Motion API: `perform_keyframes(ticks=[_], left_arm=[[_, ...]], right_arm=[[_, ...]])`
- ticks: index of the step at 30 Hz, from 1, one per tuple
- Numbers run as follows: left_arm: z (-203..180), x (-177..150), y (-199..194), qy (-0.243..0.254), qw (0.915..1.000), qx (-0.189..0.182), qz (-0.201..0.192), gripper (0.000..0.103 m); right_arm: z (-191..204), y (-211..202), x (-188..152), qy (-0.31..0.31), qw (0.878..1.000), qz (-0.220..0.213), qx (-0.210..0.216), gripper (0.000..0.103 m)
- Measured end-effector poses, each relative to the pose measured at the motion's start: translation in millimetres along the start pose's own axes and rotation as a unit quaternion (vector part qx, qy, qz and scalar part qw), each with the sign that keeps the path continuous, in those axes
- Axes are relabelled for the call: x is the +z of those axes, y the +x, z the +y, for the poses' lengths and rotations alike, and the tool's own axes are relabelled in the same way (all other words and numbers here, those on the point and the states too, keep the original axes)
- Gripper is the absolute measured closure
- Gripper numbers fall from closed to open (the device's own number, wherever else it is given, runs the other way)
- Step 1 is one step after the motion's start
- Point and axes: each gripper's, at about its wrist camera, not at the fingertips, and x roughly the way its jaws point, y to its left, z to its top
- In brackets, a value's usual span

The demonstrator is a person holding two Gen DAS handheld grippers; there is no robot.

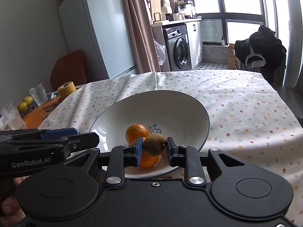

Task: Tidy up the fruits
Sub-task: 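Lower the orange into the bowl with the left tool while the right tool drops the kiwi in, then withdraw both open tools from the bowl toward the remaining fruit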

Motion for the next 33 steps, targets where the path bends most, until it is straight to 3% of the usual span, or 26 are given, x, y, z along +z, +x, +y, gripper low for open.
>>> perform_keyframes(ticks=[2, 4, 7, 24, 33], left_arm=[[3, 0, -6, -0.004, 1.0, 0.004, -0.005, 0.043], [6, 0, -10, -0.01, 0.9998, 0.013, -0.009, 0.026], [10, -2, -19, -0.02, 0.9992, 0.026, -0.022, 0.015], [21, -13, -65, -0.061, 0.9972, 0.036, -0.026, 0.005], [21, -20, -95, -0.073, 0.9959, 0.046, -0.027, 0.0]], right_arm=[[1, -1, 1, -0.001, 1.0, -0.005, -0.001, 0.076], [0, -3, 2, 0.002, 1.0, -0.012, -0.01, 0.063], [-5, -8, 2, 0.014, 1.0, -0.014, -0.011, 0.057], [-20, -50, -2, 0.054, 0.998, -0.025, -0.006, 0.033], [-22, -79, -2, 0.054, 0.998, -0.036, 0.0, 0.008]])
